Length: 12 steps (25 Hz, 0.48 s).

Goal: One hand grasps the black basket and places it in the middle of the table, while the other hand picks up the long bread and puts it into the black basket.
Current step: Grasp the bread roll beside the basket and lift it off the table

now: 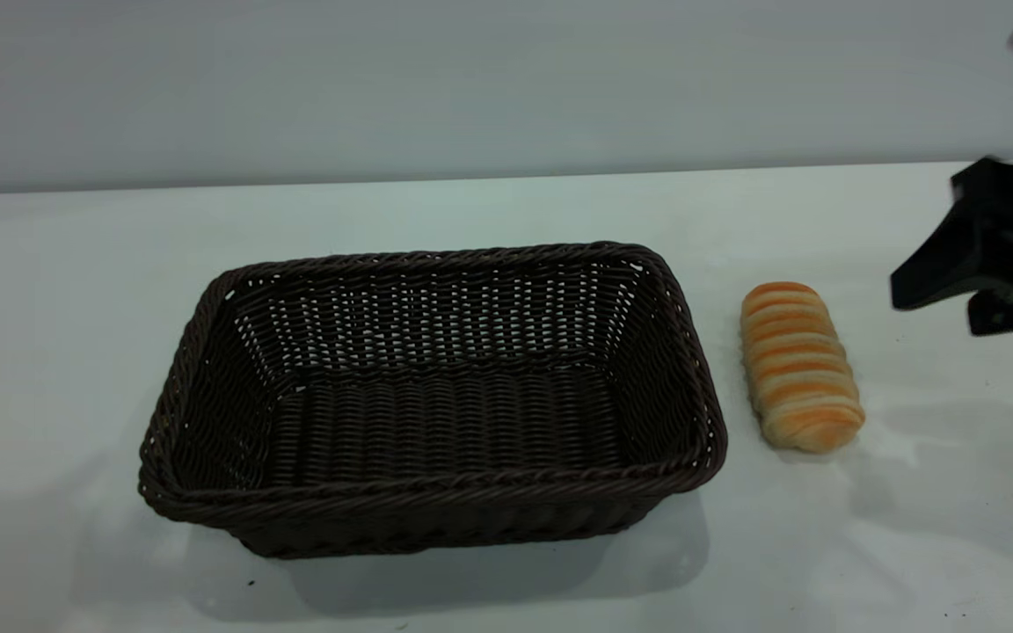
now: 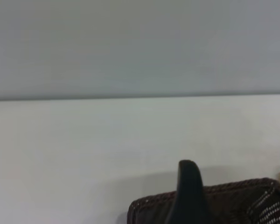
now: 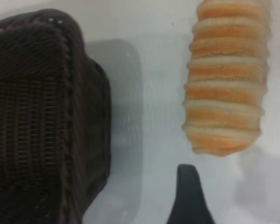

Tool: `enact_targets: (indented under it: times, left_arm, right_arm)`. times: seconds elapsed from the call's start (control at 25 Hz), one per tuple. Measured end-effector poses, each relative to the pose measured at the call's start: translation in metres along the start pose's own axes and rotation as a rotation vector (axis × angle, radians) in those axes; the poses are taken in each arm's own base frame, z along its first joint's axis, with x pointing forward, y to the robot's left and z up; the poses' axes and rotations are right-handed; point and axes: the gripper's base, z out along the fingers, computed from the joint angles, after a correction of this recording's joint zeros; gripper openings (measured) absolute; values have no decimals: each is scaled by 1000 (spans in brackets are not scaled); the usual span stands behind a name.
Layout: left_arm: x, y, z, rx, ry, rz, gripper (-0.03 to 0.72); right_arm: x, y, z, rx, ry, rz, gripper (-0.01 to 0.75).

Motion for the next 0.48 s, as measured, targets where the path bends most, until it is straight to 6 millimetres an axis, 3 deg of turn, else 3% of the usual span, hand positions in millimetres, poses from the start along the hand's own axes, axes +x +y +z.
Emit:
enact_targets:
  times: [0.28,0.48]
  left_arm:
    - [-2,1,-29,16,-69,2,594]
    - [1,2,-49,17,-86,13,594]
  right_arm:
    - [-6,15,46,-23,60,-82,531]
    - [-5,11,67,-9,95,-91,531]
